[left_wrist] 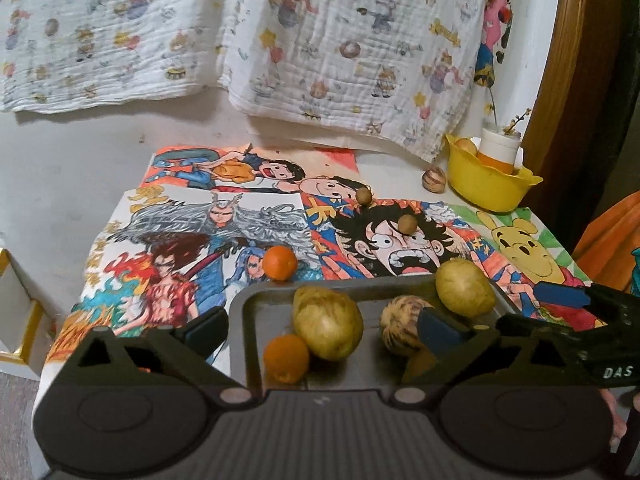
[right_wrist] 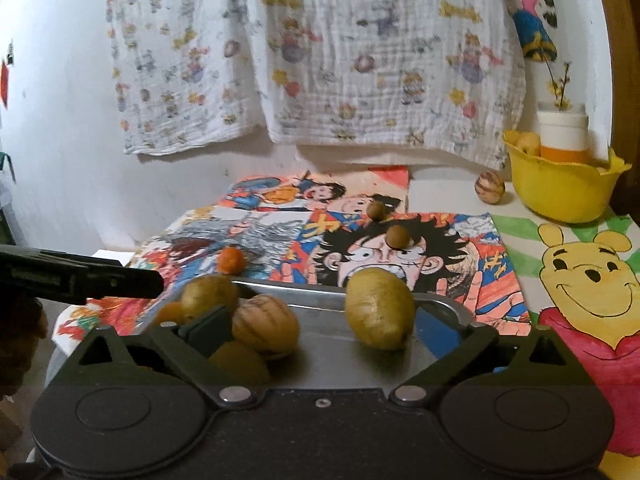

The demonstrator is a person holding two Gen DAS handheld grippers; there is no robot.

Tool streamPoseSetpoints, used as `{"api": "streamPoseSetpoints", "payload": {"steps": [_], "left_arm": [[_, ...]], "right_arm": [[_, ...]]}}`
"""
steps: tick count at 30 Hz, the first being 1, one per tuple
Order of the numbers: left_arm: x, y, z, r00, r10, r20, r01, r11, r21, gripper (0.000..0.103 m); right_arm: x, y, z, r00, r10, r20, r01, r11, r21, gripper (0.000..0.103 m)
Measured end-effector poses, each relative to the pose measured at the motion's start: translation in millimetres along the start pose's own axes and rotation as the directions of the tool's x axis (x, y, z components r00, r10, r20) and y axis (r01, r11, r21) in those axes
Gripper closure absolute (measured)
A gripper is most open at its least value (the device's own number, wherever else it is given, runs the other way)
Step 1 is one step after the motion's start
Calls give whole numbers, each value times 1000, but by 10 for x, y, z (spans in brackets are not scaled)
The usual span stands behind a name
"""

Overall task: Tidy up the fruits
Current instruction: 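Lower the yellow-green pear into the tray with the right tool while the left tool releases its pear, then move both open tools back toward the remaining loose fruits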

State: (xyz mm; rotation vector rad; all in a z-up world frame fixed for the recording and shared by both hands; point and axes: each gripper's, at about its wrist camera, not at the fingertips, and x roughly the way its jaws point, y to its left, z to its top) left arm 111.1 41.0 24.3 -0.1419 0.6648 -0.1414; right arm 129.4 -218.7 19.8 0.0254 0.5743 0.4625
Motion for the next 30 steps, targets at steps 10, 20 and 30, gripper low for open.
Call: {"api": "streamPoseSetpoints", "payload": {"steps": [10,20,30], "left_arm": [[-464,-85,-367,999,6,53,-8,999,35,1],[-623,-239,-767,999,-23,22,21,994,106,1],[-644,-294,-965,999,51,-19,-48,990,135,0]], "right_arm": [[-429,304,-253,999,24,28,-23,999,-48,1],[-620,465,-579,1000,-14,-17,12,997,-79,1],[-679,366,-739,994,-89,-67,85,995,-53,1]]}}
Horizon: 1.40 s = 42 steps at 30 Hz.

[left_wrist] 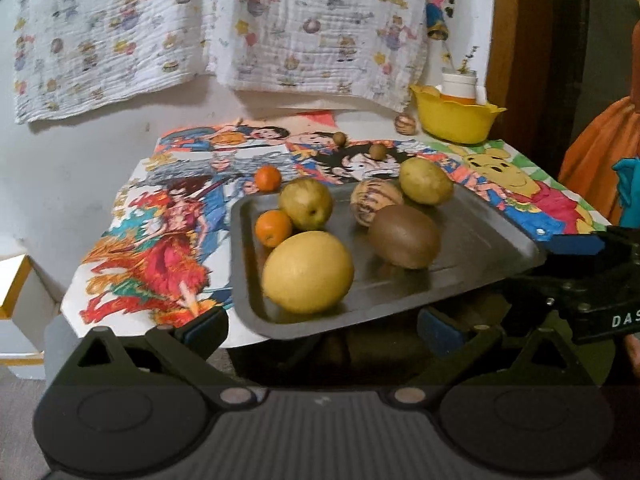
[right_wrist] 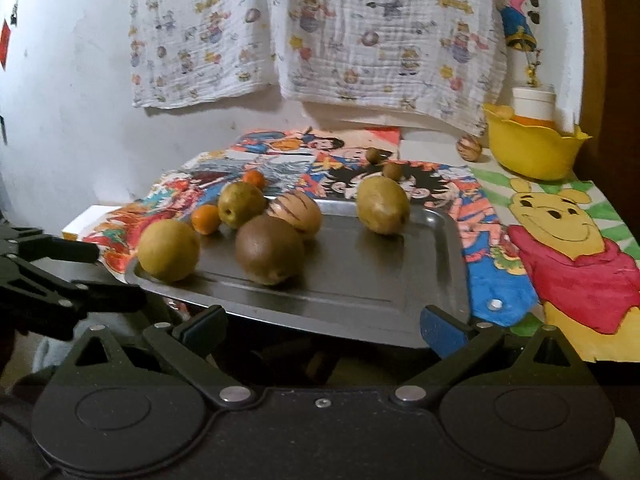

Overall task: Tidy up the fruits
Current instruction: 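Move both open tools back toward the remaining loose fruits, then grasp a tangerine with the left tool while the right tool grasps a small brown round fruit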

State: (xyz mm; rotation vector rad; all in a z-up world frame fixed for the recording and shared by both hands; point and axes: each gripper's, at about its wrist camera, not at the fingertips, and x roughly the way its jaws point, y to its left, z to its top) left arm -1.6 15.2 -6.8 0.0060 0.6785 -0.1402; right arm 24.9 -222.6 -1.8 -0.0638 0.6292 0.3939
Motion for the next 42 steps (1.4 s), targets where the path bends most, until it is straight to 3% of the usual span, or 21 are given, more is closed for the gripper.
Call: {"api": "streamPoseSetpoints", "payload": {"steps": [13,24,30,35,42], "left_arm": [[-70,183,61,998,36,48,-33,997,-67,0],[10,437,312,994,74,78,-65,991,-113,0],[167,569,498,994,88,70,-80,990,-113,0],[346,664,681,993,102,66,-94,989,-110,0],[773,855,988,997,77,23,-74,991,-108,0]], "right_arm": [[47,-44,60,999,-45,10,45,999,-15,1],[231,-104,297,998,-52,21,52,999,-16,1],[422,-117,504,999,-40,23,40,999,-19,1],[630,-248,684,1000,15,17,-16,997,71,1],[948,-384,990,999,-30,24,28,998,56,1]]}}
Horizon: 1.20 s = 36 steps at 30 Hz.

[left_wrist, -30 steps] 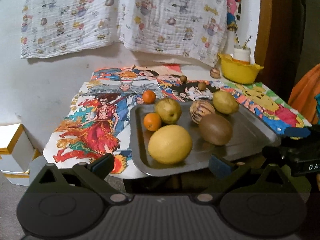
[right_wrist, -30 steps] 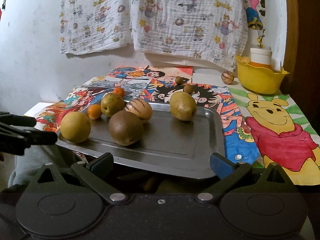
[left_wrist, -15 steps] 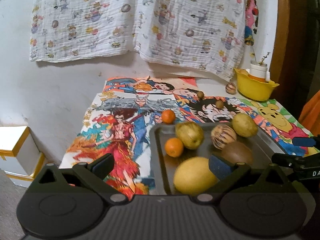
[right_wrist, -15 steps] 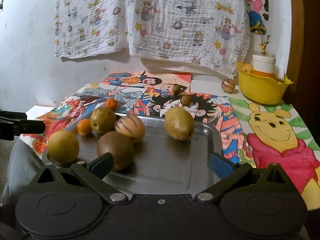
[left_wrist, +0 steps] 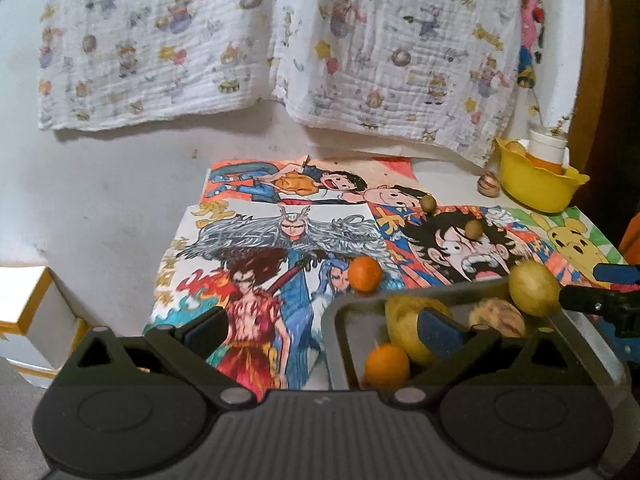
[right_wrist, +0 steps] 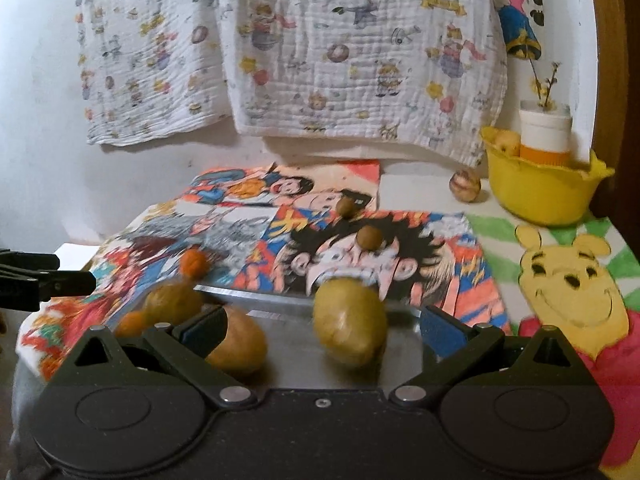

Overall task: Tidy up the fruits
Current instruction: 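Grasp a tangerine with the left tool while the right tool grasps a small brown round fruit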

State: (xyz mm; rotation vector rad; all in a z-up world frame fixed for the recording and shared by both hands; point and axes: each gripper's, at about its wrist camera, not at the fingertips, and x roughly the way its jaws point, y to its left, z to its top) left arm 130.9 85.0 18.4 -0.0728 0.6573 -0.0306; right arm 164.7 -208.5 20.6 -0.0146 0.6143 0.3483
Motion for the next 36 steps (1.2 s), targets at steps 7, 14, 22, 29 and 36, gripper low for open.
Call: {"api": "streamPoseSetpoints", "payload": {"steps": [7,14,22,29,36], "left_arm": [[484,44,215,997,-49,-63,48,999,-19,0],[905,-39,281,990,-85,-111,82,996,-33,1],[1179,-129,357,983,-107,-151,109,994,3,1],[1297,-112,343,974,-130,-186,131,991,-9,3],[1323,-145,318,972,-125,-199,132,991,22,16]], "right_arm": [[403,-117,222,999,-29,-13,29,1000,-1,1],[783,-153,344,999,9,-34,-10,1000,-17,1],[1128,-179,495,997,16,-70,-21,997,-70,1],[1395,-182,562,990,45,-131,-60,992,-109,1],[1529,-216,612,984,82,-156,-103,987,-127,11]]}}
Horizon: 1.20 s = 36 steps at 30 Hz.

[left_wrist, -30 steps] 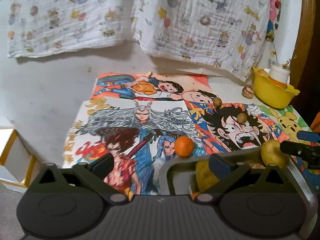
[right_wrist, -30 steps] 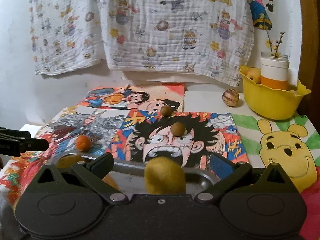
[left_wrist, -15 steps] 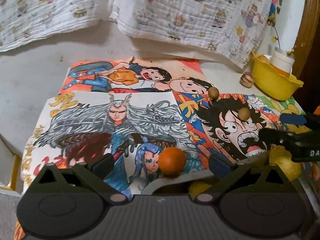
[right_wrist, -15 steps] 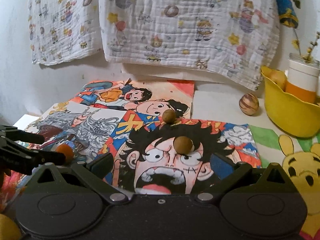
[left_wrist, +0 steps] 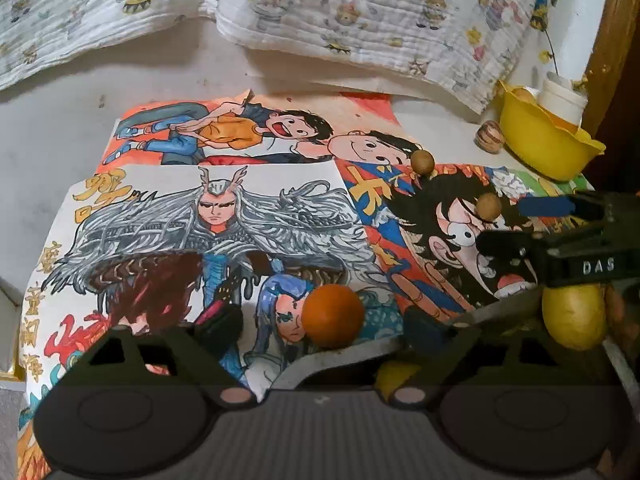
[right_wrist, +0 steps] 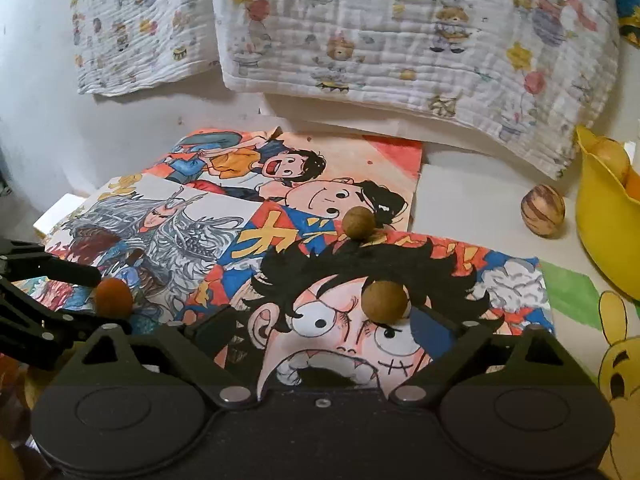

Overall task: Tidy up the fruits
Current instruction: 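Grasp a tangerine with the left tool while the right tool grasps a small brown round fruit, then carry the tangerine in the left tool while the right tool carries the brown fruit to the tray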

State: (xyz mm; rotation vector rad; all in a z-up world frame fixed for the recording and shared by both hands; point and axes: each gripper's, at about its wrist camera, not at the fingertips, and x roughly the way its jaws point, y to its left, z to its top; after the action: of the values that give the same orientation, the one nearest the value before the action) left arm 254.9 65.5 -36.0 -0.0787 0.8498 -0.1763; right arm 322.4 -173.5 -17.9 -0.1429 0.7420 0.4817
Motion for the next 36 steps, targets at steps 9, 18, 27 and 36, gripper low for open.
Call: {"api": "streamPoseSetpoints", "payload": {"steps": [9,18,27,36], "left_arm": [[11,-21,7,1000,-9,5,9,1000,-4,39],[79,-51,71,1000,0,6,0,1000,-2,49],[123,-99,88,1000,21,14,-21,1000,10,59],[165,-187,121,1000,1,10,-2,1000,29,66]], "right_arm": [[126,-162,88,999,-12,-33,12,1000,14,25],[286,-263,67,998,-4,-68,7,999,43,42],[295,-205,70,998,3,-59,-3,1000,6,54],[274,-154,41,998,43,-55,-44,998,-32,63]]}}
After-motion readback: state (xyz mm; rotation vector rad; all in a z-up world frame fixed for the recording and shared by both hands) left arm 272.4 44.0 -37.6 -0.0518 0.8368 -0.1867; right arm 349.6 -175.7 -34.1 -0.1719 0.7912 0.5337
